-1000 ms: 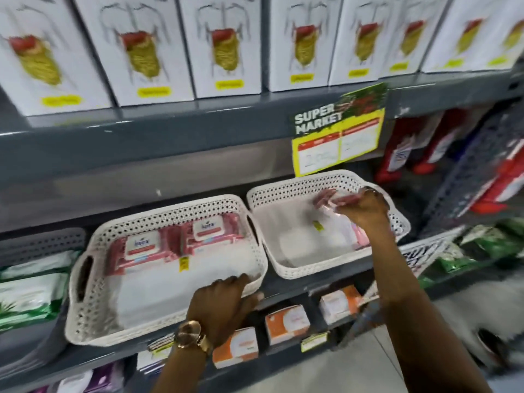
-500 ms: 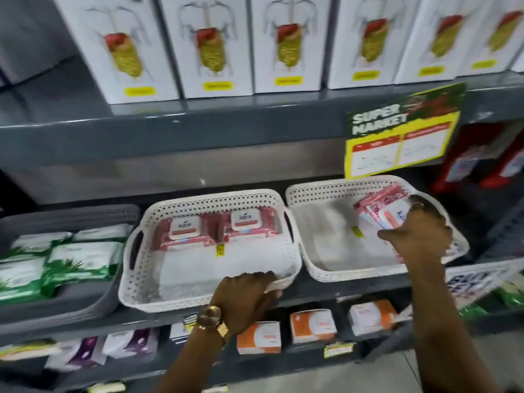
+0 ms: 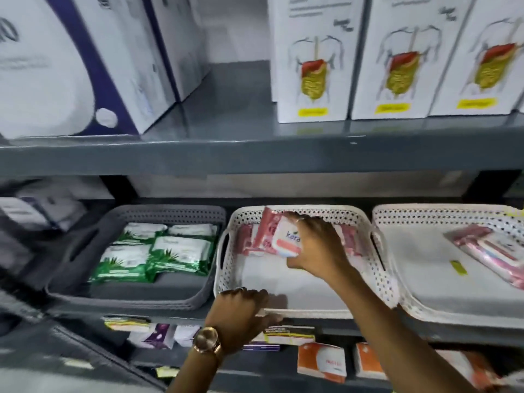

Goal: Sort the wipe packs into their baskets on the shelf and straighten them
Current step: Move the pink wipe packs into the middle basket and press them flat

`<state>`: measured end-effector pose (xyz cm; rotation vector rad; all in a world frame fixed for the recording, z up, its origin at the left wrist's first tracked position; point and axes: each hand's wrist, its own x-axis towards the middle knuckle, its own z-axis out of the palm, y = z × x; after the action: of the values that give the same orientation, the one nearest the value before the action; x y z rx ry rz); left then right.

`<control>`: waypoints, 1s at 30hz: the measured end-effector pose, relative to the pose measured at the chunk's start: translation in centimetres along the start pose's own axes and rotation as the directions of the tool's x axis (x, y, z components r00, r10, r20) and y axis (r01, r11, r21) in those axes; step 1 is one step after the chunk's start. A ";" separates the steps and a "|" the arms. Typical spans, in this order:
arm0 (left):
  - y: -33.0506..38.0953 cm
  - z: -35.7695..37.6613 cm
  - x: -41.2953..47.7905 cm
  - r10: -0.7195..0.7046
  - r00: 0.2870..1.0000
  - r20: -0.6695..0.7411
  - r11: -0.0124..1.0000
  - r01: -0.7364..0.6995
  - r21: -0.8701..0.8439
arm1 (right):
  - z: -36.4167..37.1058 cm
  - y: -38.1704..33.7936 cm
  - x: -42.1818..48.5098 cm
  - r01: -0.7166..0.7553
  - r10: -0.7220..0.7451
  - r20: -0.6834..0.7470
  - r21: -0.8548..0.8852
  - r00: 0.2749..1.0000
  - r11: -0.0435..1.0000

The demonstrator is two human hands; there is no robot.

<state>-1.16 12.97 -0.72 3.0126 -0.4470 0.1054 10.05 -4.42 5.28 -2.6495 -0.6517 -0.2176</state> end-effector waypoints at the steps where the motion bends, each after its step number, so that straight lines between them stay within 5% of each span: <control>1: -0.4 0.0 -0.2 0.004 1.000 -0.011 1.000 -0.004 0.006 | 1.3 -1.0 0.7 0.037 -0.036 0.030 -0.045 0.999 0.998; 9: -0.4 0.4 0.5 0.041 0.999 -0.021 0.998 -0.042 -0.040 | 5.9 -1.6 1.7 0.043 -0.033 0.201 -0.045 0.979 0.998; 17: 5.9 0.9 4.2 0.232 0.972 -0.026 0.966 -0.234 -0.111 | -1.1 5.8 -1.6 -0.119 0.165 -0.160 0.262 0.973 0.958; 23: 11.3 1.7 6.1 0.250 0.967 -0.047 0.964 -0.253 -0.084 | -7.0 17.8 -6.0 -0.399 0.460 -0.319 0.238 0.829 0.885; 30: 14.3 2.1 7.3 0.204 0.972 -0.115 0.975 -0.213 -0.062 | -10.1 28.8 -10.1 -0.758 0.755 -0.075 -0.031 0.651 0.651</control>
<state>1.70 -2.95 -1.05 2.8609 -0.7381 0.2599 14.31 -36.10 2.06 -2.6993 0.5362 -0.0564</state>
